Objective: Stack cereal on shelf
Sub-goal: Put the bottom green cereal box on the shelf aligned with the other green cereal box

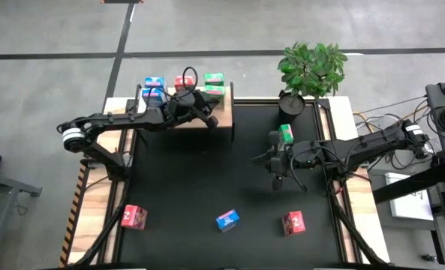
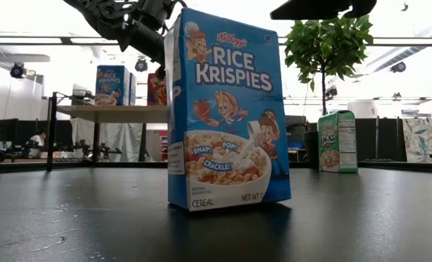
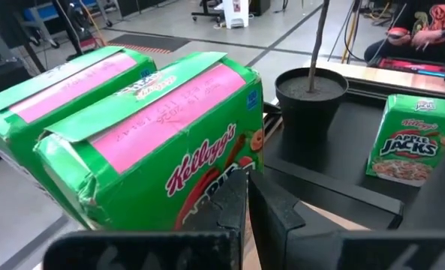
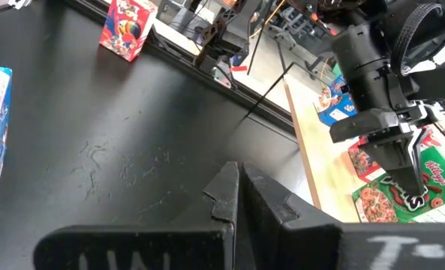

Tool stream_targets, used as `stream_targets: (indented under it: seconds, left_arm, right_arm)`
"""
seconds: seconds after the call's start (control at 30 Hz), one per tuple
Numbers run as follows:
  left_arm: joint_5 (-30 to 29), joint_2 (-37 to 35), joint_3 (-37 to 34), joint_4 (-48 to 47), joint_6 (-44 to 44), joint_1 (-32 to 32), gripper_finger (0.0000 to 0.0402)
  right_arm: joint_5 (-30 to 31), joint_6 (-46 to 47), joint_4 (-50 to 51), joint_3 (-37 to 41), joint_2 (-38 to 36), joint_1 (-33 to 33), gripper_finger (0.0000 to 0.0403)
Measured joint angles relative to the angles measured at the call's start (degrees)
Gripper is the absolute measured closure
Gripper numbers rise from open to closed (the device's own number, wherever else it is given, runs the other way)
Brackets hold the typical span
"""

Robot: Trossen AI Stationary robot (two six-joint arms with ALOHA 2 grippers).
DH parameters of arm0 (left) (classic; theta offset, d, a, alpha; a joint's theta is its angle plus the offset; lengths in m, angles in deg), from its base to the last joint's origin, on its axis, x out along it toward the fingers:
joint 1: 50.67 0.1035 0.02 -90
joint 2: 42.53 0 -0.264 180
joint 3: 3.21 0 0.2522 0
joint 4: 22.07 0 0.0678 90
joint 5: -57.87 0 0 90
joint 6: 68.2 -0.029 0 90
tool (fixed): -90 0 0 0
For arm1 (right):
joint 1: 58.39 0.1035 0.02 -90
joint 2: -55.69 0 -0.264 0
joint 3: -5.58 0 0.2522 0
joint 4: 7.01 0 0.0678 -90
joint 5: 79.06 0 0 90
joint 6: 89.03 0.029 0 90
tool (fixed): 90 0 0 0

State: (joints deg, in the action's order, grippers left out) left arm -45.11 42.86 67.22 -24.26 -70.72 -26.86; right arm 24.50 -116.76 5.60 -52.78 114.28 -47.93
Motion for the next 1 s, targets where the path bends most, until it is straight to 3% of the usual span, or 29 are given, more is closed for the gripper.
stream_targets:
  seconds: [1.0]
  left_arm:
    - [-0.03,-0.25,0.07,2.61,2.44,-0.32,0.0401]
  right_arm:
    - [0.0,0.04,0.0,0.0,0.0,-0.02,0.0394]
